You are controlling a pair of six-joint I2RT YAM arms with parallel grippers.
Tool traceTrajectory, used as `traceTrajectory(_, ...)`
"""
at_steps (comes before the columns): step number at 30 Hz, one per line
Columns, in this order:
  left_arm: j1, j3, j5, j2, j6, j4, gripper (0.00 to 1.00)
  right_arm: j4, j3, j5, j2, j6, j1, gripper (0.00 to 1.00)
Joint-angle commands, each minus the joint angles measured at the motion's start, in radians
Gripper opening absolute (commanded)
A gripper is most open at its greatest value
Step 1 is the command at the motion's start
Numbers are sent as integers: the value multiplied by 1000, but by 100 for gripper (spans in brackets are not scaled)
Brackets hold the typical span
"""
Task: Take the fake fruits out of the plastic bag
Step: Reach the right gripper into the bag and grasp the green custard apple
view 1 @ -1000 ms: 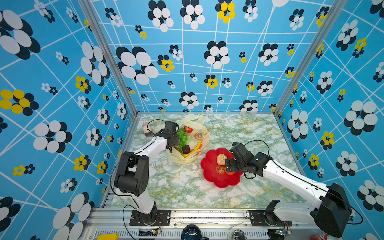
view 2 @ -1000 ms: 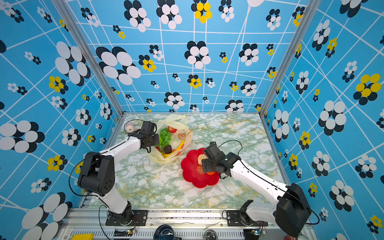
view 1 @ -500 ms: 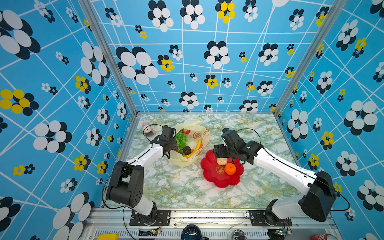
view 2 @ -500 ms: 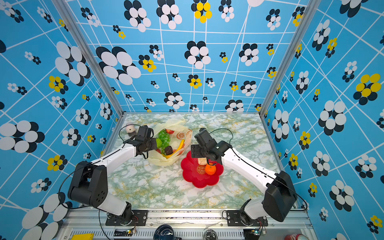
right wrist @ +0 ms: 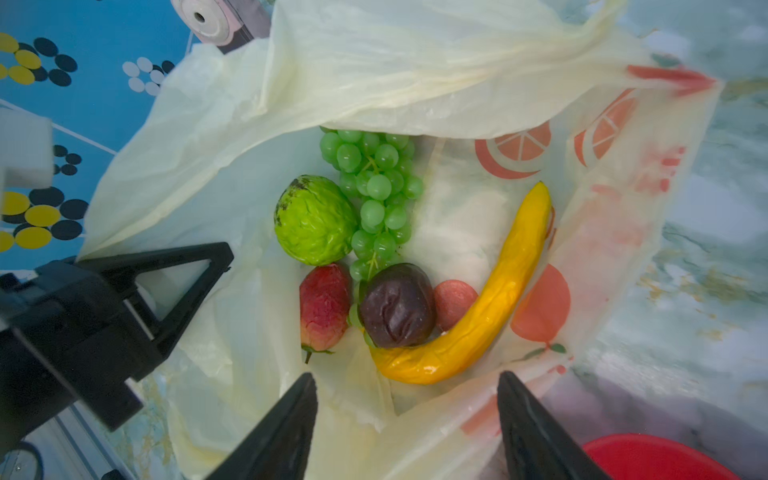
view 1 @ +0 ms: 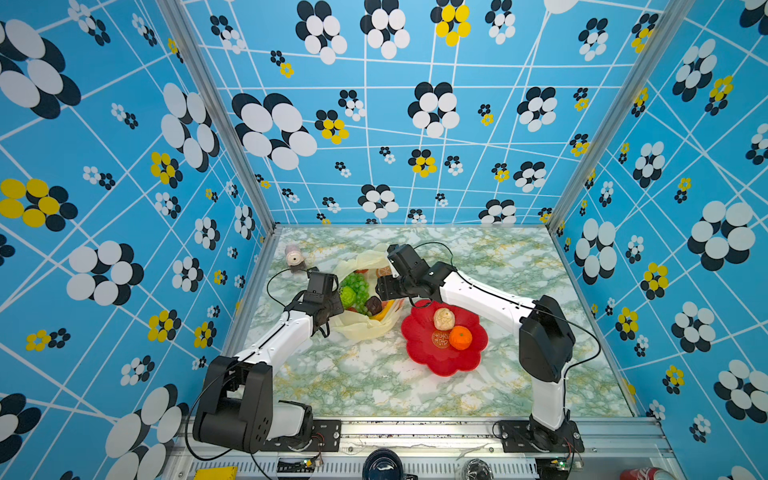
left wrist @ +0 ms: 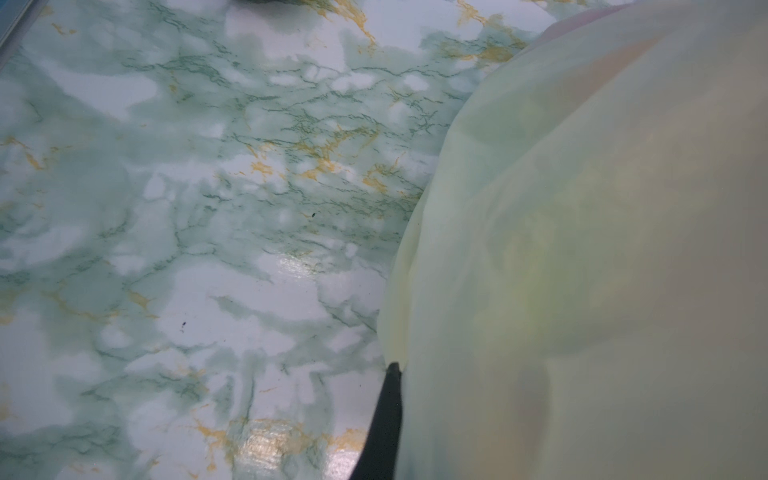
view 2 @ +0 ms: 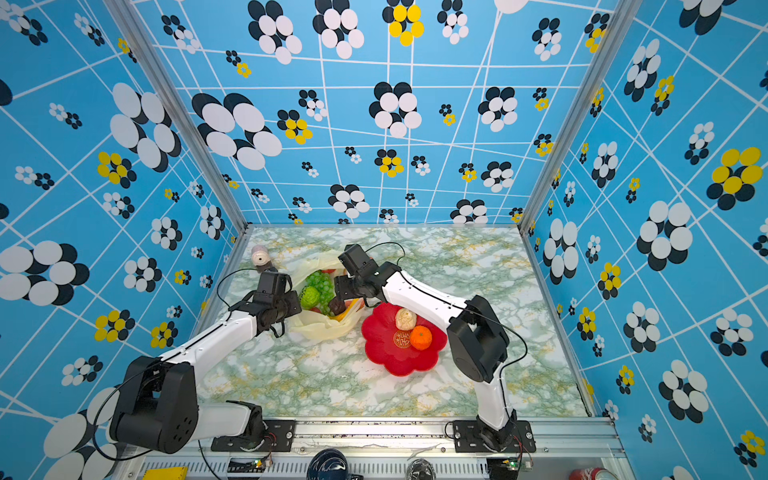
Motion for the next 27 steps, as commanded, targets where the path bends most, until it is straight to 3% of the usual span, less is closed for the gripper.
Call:
traceTrajectory(1,6,-25,42,-18,-34,33,0,-45,71,-26,72,-26,26,69)
traceTrajectory(15,48,-89,91,13,-47,90,0,-110,92,6,150,-29,70,75)
traceTrajectory(27,114,-41,156,28,-108,142,0,-57,310,-42,285,-103,71,73)
